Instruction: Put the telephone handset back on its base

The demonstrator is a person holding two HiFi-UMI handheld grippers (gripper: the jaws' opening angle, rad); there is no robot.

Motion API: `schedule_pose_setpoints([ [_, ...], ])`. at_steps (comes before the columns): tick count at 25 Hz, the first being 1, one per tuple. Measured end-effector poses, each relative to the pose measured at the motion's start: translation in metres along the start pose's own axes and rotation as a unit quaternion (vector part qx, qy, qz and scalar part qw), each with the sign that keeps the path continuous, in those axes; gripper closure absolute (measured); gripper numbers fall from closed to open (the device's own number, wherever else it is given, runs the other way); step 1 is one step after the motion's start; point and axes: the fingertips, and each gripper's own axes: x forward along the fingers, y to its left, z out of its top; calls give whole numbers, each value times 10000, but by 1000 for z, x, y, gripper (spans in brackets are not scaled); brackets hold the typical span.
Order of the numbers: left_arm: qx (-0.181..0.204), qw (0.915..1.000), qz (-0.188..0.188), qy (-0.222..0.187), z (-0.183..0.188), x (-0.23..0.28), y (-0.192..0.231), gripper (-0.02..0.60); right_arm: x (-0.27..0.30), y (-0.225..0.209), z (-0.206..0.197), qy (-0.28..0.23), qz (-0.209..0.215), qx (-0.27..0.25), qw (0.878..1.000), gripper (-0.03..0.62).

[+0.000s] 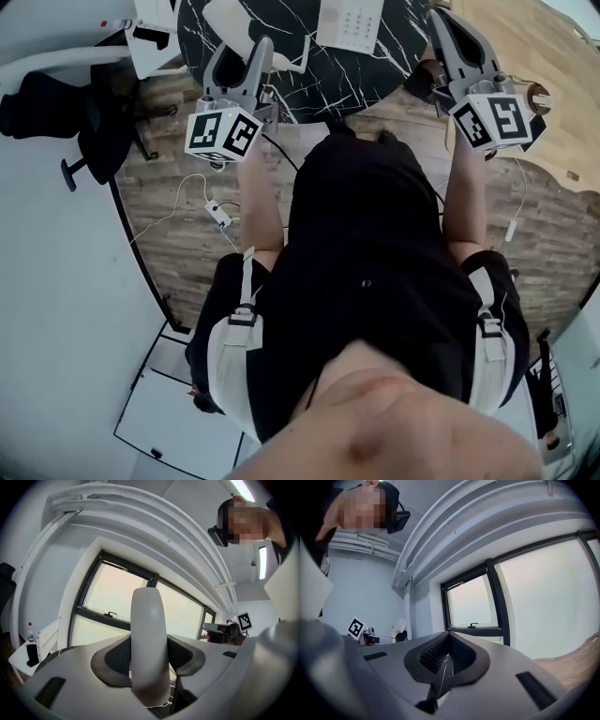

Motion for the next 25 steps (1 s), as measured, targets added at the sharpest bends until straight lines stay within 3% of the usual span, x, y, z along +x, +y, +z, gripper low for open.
schedule_pose_setpoints([
  [12, -270, 9942, -617, 842, -40, 56, 19, 356, 9, 1, -25, 226, -742, 65, 9970, 565],
  [25, -466, 9795, -749, 1810, -110, 110, 9, 356, 16, -26, -60, 544, -1020, 347, 9927, 565],
])
